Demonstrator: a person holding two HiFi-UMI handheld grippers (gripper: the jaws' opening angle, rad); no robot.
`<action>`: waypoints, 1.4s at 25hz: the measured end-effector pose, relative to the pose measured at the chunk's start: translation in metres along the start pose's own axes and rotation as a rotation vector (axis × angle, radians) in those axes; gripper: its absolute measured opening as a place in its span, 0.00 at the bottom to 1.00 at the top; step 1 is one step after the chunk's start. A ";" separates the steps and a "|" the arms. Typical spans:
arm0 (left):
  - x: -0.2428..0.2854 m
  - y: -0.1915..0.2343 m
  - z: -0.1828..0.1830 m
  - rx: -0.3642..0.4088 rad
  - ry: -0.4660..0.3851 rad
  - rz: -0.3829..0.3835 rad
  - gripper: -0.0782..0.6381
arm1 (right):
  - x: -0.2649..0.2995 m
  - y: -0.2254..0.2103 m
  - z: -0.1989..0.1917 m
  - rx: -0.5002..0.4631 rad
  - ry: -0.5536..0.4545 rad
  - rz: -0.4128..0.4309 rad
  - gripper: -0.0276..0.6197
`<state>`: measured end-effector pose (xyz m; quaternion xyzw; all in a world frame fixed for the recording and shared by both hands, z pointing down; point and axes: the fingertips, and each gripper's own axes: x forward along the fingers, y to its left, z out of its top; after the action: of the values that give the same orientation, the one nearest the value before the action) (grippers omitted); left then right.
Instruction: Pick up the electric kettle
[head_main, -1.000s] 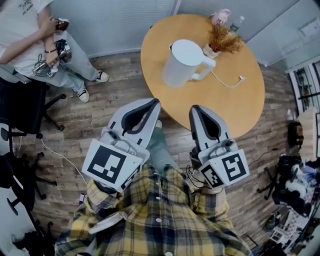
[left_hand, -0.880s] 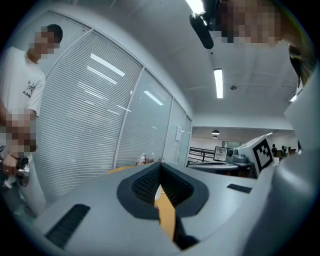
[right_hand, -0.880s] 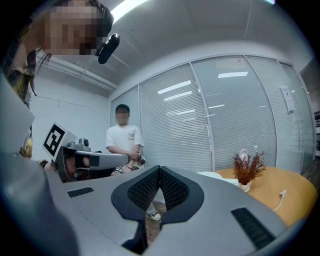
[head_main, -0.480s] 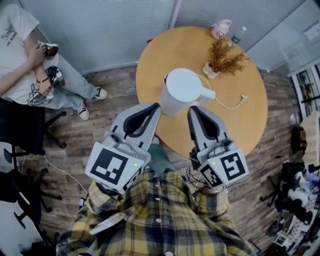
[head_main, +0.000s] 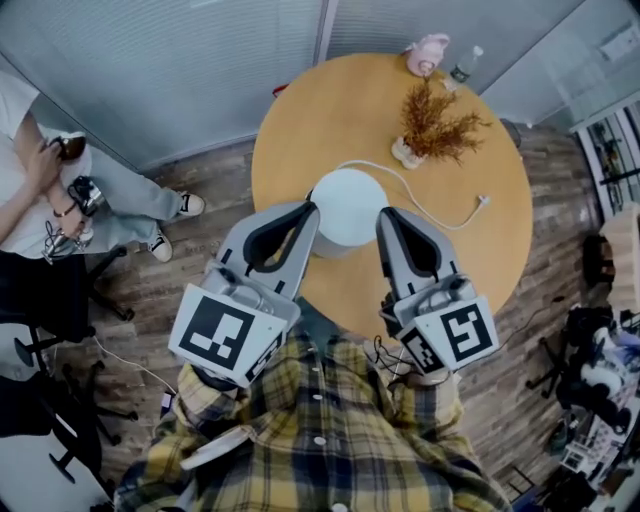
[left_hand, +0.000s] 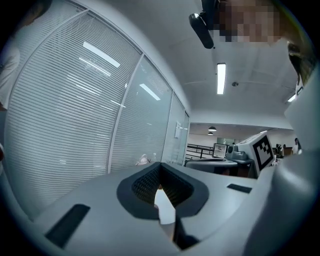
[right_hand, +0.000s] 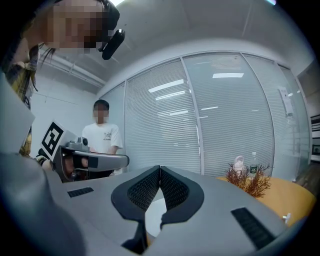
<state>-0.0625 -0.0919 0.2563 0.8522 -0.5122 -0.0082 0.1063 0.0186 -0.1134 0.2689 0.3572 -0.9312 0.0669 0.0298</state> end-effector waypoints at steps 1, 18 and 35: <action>0.003 0.001 0.001 0.001 0.002 -0.008 0.11 | 0.001 -0.002 0.001 0.002 -0.001 -0.012 0.09; 0.046 0.023 -0.005 0.020 0.065 -0.204 0.11 | -0.012 -0.055 -0.012 -0.016 0.011 -0.330 0.09; 0.067 0.040 -0.047 -0.012 0.133 -0.233 0.11 | -0.042 -0.085 -0.087 0.041 0.074 -0.437 0.21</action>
<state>-0.0599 -0.1606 0.3160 0.9040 -0.4014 0.0329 0.1432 0.1080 -0.1355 0.3590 0.5485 -0.8282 0.0908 0.0705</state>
